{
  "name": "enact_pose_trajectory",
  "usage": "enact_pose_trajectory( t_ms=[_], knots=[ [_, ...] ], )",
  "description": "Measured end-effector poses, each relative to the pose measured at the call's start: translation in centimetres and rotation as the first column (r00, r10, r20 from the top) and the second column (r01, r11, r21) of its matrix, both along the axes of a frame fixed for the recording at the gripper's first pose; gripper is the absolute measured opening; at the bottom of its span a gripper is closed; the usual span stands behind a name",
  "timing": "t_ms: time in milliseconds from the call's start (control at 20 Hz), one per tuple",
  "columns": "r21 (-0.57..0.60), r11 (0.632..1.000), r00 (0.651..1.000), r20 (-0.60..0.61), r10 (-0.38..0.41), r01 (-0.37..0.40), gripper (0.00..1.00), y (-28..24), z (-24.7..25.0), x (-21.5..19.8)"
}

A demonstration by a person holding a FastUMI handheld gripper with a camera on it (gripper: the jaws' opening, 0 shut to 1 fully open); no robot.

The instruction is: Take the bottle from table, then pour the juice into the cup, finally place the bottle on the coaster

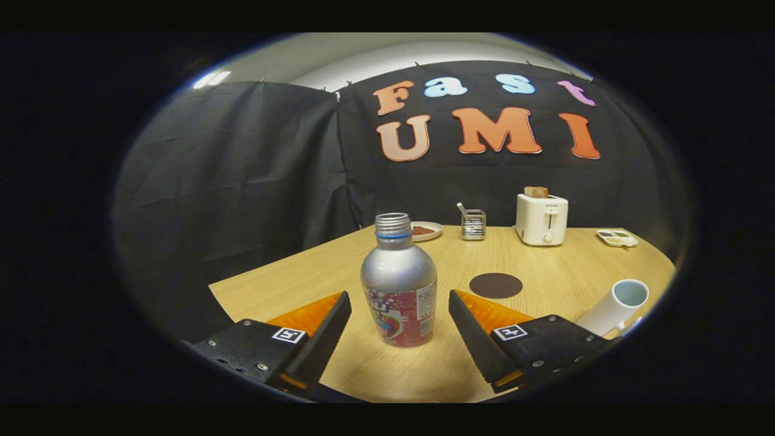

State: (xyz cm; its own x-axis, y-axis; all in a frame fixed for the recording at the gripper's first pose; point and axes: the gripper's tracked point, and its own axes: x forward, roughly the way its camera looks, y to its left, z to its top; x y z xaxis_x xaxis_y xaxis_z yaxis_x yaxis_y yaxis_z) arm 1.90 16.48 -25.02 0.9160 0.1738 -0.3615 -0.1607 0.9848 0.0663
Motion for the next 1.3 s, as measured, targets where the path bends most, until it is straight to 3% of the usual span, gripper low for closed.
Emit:
enact_pose_trajectory(
  t_ms=[350, 550, 700, 1100, 1300],
  knots=[
    [-0.037, 0.997, 0.996, -0.055, -0.066, 0.064, 0.94, 0.6, -2.9, 0.9],
    [-0.034, 0.994, 0.989, -0.102, -0.104, 0.101, 0.81, 0.5, -4.6, 0.8],
    [-0.024, 0.992, 0.987, -0.1, -0.124, 0.123, 0.79, 0.5, -4.3, 0.9],
    [0.119, 0.98, 0.985, -0.086, -0.151, 0.161, 0.78, 0.1, -1.9, -0.1],
    [0.281, 0.934, 0.974, -0.116, -0.195, 0.221, 0.77, -1.2, -0.8, -0.4]
  ],
)
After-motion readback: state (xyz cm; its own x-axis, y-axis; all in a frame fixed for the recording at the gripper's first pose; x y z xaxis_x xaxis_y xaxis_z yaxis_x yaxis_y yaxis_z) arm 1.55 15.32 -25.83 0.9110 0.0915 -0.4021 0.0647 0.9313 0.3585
